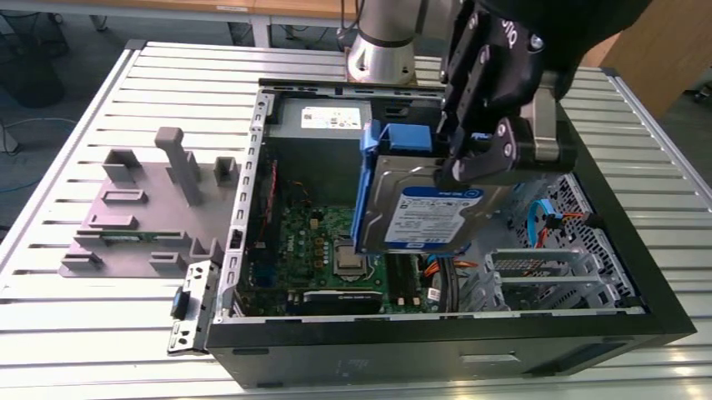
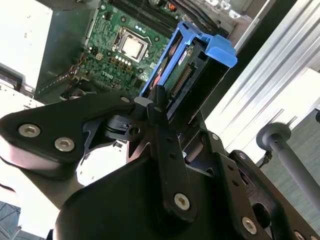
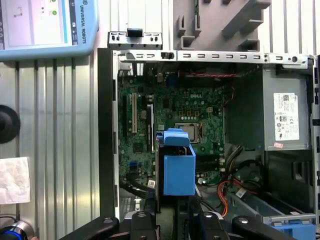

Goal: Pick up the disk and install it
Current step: 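Pick up the disk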

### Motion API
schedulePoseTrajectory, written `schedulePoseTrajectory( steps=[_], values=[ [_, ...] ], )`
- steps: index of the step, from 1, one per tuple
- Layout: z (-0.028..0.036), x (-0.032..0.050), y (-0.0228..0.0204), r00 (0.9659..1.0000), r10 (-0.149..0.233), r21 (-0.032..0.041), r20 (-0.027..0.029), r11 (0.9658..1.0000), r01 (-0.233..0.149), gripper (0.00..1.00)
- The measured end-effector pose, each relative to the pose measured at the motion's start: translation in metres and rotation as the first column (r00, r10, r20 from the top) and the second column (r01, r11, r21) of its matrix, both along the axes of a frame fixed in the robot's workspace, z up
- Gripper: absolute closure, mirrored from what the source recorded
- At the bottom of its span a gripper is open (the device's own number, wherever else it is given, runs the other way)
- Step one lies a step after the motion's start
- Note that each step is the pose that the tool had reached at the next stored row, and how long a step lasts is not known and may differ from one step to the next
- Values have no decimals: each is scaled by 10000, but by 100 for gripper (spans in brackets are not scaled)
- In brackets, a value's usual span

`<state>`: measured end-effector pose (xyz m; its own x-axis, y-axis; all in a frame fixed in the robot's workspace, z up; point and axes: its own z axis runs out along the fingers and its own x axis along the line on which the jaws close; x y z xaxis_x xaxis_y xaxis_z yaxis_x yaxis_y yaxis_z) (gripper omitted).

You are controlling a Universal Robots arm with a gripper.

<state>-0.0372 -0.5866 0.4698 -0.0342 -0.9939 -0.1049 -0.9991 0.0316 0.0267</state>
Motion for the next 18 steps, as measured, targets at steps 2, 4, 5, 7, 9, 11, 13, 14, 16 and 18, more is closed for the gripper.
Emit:
schedulePoseTrajectory(
  steps=[2,4,5,7,9,11,13,14,16,18],
  values=[
    [0,49,0,10000,1,-1,-2,10000,-1,65],
    [-1,96,0,10000,1,0,-3,10000,-1,65],
    [-2,121,0,10000,1,0,-3,10000,-1,65],
    [-3,173,0,10000,0,0,-4,10000,0,65],
    [-4,235,0,10000,0,0,-6,10000,0,65],
    [-5,299,0,10000,1,0,-7,10000,-1,65],
    [-6,359,0,10000,0,-1,-8,10000,0,65],
    [-6,387,0,10000,0,-1,-9,10000,0,65],
    [-7,443,0,10000,0,-1,-10,10000,0,65],
    [-8,502,0,10000,1,1,-11,10000,-1,65]
  ],
)
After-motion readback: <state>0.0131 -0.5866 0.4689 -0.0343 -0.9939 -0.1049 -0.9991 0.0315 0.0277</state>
